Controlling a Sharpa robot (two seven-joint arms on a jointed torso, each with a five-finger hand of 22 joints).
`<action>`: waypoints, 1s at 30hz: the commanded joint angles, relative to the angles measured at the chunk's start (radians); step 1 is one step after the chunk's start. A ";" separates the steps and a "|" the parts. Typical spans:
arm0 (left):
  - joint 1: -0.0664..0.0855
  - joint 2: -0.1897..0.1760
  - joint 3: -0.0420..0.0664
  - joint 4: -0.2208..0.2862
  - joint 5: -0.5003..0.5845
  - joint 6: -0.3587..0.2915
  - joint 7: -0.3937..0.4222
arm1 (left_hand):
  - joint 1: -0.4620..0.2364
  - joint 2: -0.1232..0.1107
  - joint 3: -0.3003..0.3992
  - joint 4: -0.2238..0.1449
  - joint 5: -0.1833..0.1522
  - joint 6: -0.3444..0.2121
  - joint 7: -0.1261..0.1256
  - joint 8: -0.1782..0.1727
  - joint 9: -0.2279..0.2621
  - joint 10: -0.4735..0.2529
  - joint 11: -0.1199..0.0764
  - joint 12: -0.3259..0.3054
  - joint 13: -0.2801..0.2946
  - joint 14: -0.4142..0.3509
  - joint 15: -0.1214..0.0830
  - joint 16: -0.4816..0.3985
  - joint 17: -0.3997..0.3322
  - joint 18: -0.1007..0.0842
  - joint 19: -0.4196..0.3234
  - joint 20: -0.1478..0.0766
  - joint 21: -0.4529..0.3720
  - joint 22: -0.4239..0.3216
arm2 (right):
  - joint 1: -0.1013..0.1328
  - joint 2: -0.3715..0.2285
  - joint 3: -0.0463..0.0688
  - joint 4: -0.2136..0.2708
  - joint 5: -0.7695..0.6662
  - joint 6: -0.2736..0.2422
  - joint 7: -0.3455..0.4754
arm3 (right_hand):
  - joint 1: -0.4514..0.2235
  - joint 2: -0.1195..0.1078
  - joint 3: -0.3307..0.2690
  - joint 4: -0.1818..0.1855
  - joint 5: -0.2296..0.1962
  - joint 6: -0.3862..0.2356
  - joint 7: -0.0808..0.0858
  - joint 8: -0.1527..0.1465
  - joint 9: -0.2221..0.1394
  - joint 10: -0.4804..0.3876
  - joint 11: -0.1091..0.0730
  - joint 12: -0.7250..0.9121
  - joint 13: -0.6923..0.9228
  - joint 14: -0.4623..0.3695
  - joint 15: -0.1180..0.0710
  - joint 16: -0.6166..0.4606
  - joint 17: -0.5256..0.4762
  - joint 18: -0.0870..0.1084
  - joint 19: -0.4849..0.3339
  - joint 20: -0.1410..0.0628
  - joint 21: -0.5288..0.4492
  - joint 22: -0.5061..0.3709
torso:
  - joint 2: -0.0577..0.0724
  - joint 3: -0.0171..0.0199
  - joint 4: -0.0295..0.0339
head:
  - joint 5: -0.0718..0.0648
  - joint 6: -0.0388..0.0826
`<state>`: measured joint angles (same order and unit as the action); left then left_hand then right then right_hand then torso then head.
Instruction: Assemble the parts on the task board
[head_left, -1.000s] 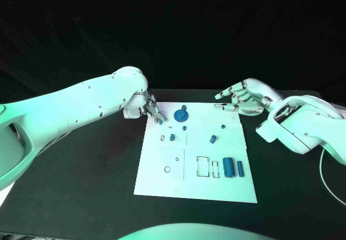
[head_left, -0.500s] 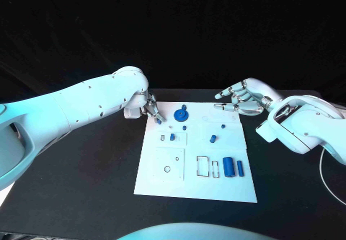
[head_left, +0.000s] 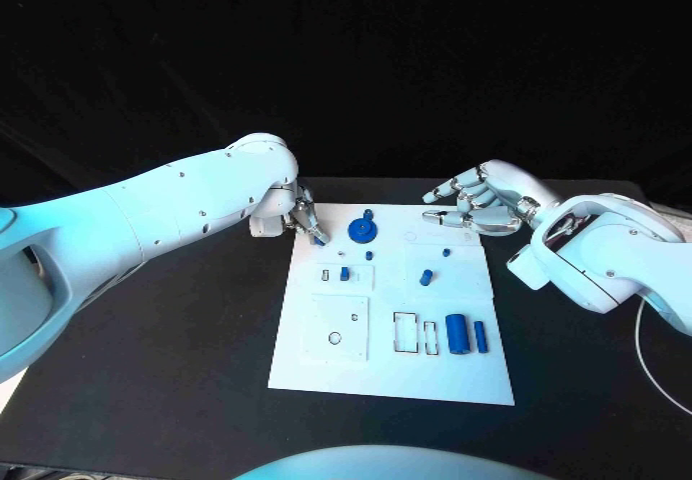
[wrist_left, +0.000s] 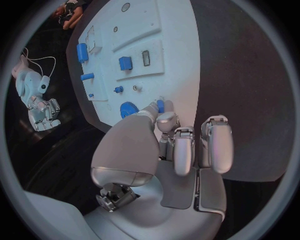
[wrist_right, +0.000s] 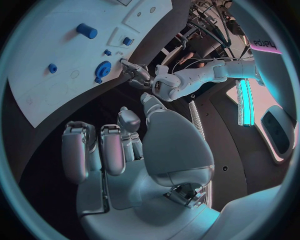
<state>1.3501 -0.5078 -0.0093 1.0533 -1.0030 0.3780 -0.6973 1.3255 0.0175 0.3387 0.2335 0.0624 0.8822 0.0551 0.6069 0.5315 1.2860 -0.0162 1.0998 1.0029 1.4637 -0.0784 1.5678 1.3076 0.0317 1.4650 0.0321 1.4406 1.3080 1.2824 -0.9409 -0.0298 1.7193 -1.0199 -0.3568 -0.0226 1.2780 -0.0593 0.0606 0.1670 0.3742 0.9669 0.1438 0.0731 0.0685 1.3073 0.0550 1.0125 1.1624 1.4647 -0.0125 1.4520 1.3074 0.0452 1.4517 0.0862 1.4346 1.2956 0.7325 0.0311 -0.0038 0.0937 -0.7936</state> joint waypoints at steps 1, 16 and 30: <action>-0.003 -0.011 -0.003 0.011 0.017 -0.011 -0.004 | -0.036 -0.023 0.186 -0.140 0.000 0.002 0.001 0.007 -0.001 0.003 0.002 -0.005 -0.001 0.107 0.005 0.003 0.263 0.011 0.024 0.004 -0.005 0.112 | -0.003 0.002 0.000 0.012 -0.008 0.020 -0.013 | 0.009 0.001 -0.007 0.002 0.007 -0.002 0.002 -0.003 -0.001 -0.008 0.001 0.000 -0.002 0.061 -0.008 -0.005 0.059 0.013 -0.008 -0.002 -0.005 -0.001 | 0.000 0.0002 -0.0010 | 0.000 0.002; -0.032 -0.154 -0.017 0.231 0.104 -0.223 0.040 | -0.213 -0.075 0.422 -0.251 0.040 0.028 -0.006 0.036 0.021 0.041 -0.008 0.024 0.020 0.107 -0.001 0.003 0.263 0.008 0.034 -0.004 0.004 0.129 | -0.006 -0.006 -0.001 0.005 -0.010 0.024 -0.031 | 0.013 0.003 -0.008 0.003 0.016 -0.002 0.002 -0.003 -0.001 -0.008 0.001 -0.001 -0.003 0.061 -0.008 -0.006 0.058 0.013 -0.008 -0.002 -0.005 -0.001 | 0.000 -0.0005 0.0029 | 0.001 0.010; -0.084 -0.254 -0.018 0.410 -0.062 -0.284 0.096 | -0.248 -0.089 0.450 -0.285 0.085 0.040 -0.010 0.041 0.022 0.055 -0.012 0.040 0.036 0.107 -0.005 0.003 0.263 0.003 0.044 -0.008 0.019 0.147 | -0.007 -0.001 -0.003 -0.010 -0.011 0.030 -0.036 | 0.015 0.004 -0.009 0.003 0.020 -0.001 0.001 -0.003 -0.001 -0.010 0.001 -0.004 -0.006 0.060 -0.008 -0.008 0.056 0.013 -0.008 -0.003 -0.006 -0.002 | 0.001 -0.0016 0.0000 | 0.012 0.000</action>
<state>1.2705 -0.7609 -0.0256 1.4532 -1.0007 0.1204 -0.6354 1.0848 -0.0755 0.6424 0.0974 0.1440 0.9165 0.0458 0.6420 0.5532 1.3331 -0.0305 1.1349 1.0385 1.4636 -0.0784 1.5677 1.3073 0.0316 1.4649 0.0321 1.4562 1.3077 1.2765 -0.9426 -0.0328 1.7100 -1.0214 -0.3423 -0.0538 1.2820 -0.0554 0.0580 0.1696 0.3894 0.9669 0.1438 0.0731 0.0685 1.3037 0.0587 1.0125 1.1571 1.4647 -0.0125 1.4506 1.3081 0.0452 1.4481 0.0826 1.4325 1.2938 0.7326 0.0307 -0.0025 0.1051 -0.7912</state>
